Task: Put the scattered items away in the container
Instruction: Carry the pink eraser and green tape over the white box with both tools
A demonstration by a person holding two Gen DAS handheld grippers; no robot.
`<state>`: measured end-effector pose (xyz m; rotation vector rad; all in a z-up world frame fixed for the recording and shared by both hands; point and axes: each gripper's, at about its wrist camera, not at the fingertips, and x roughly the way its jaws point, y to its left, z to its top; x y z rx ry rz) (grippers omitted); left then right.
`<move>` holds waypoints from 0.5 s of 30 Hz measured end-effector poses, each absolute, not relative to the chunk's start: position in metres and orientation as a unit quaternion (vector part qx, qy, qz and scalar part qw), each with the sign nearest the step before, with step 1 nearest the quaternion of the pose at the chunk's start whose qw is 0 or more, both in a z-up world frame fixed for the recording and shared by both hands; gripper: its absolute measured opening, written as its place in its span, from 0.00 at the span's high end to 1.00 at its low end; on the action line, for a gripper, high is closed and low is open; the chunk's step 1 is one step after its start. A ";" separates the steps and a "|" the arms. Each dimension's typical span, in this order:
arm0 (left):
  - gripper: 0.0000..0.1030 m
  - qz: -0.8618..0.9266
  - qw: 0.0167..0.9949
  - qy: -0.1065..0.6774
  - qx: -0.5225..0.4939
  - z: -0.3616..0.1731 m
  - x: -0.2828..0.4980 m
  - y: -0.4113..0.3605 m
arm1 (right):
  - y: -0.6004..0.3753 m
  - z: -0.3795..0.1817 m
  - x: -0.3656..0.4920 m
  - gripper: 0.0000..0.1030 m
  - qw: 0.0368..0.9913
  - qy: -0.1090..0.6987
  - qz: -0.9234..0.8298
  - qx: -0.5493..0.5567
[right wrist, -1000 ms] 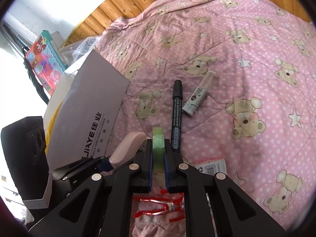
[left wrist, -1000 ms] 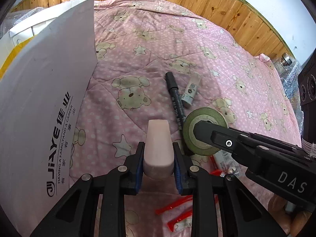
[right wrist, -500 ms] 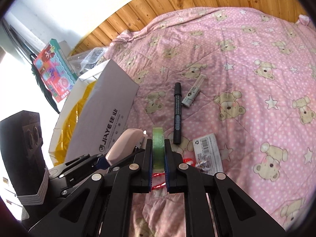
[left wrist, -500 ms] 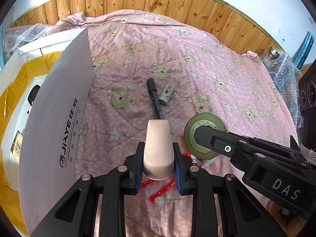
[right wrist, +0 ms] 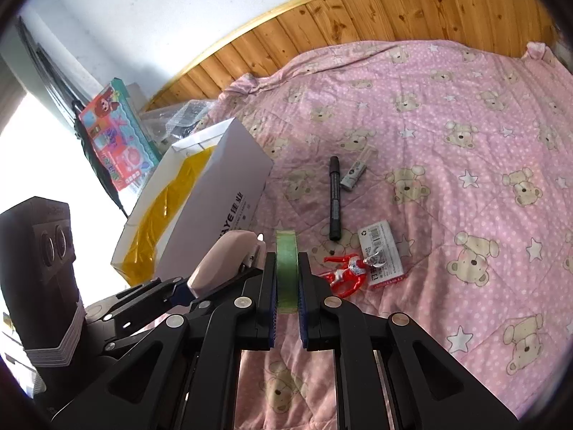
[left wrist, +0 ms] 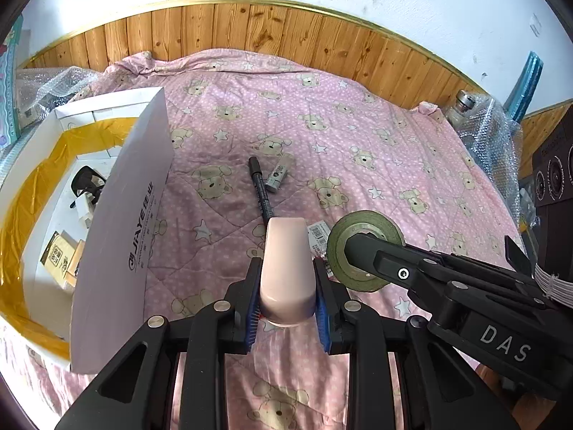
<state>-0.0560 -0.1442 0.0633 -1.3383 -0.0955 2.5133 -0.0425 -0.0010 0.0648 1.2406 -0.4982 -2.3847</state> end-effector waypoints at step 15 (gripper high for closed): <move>0.74 0.889 0.149 -0.033 -0.432 0.090 -0.011 -0.157 | -0.011 0.092 0.003 0.90 0.211 -0.172 -0.868 0.416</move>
